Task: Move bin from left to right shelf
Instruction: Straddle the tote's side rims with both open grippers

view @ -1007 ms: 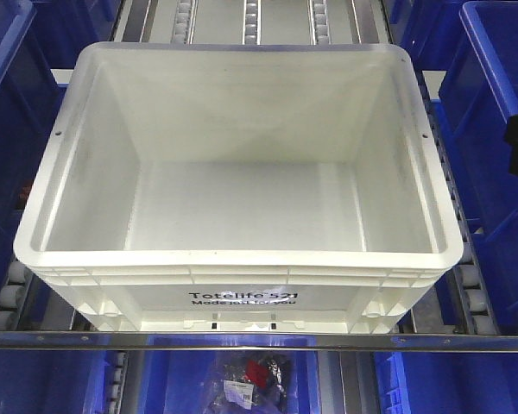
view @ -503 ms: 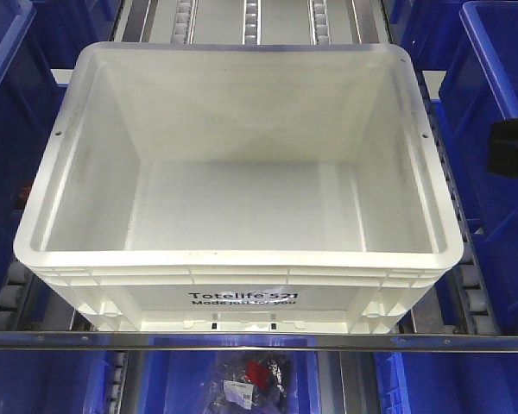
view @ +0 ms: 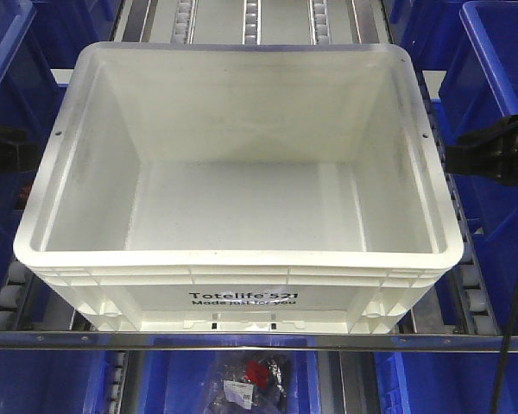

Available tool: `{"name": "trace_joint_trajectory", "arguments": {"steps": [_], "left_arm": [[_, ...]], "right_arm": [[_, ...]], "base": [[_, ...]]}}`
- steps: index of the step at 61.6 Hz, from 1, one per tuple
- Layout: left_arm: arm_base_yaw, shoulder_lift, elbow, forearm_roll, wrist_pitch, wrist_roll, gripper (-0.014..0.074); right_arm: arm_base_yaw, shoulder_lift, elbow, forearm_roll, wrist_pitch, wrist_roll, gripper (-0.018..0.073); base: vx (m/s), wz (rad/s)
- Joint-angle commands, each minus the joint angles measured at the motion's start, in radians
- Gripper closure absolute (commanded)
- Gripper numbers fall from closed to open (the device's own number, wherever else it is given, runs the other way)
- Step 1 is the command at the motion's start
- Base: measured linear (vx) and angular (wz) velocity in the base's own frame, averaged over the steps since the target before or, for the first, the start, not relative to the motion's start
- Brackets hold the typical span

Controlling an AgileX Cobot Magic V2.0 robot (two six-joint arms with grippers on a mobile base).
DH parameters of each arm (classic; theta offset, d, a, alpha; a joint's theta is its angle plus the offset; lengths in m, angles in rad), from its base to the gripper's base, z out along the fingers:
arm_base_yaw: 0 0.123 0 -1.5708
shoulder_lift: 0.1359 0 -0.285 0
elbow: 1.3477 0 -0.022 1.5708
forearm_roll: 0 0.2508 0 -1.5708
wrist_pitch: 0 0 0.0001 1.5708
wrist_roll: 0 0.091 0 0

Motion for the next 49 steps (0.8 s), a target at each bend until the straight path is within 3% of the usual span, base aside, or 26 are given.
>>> {"name": "trace_joint_trajectory", "arguments": {"steps": [1, 10, 22, 31, 36, 49], "left_arm": [[-0.006, -0.011, -0.034, -0.013, -0.07, -0.009, 0.0548], [-0.006, -0.011, -0.034, -0.012, -0.07, -0.001, 0.0411], [-0.006, -0.011, -0.034, -0.013, -0.072, 0.011, 0.02], [-0.006, -0.011, -0.034, -0.015, -0.068, 0.011, 0.0122], [-0.006, -0.011, -0.034, -0.015, -0.066, 0.011, 0.0118], [-0.006, -0.011, -0.034, -0.015, -0.085, 0.011, 0.012]], "right_arm": [[-0.006, -0.01, -0.036, 0.007, -0.073, -0.036, 0.0532], [-0.006, -0.01, -0.036, 0.026, -0.077, -0.052, 0.0396], [-0.006, -0.01, -0.036, 0.058, -0.077, -0.048, 0.006], [-0.006, -0.01, -0.036, 0.054, -0.077, -0.045, -0.0135], [-0.006, -0.01, -0.036, 0.054, -0.077, -0.045, -0.0172], [-0.006, -0.01, -0.036, 0.057, -0.107, -0.051, -0.0139]], "base": [[0.0, 0.0], [0.0, 0.0], [0.0, 0.0], [0.0, 0.0], [0.0, 0.0], [0.0, 0.0]]}}
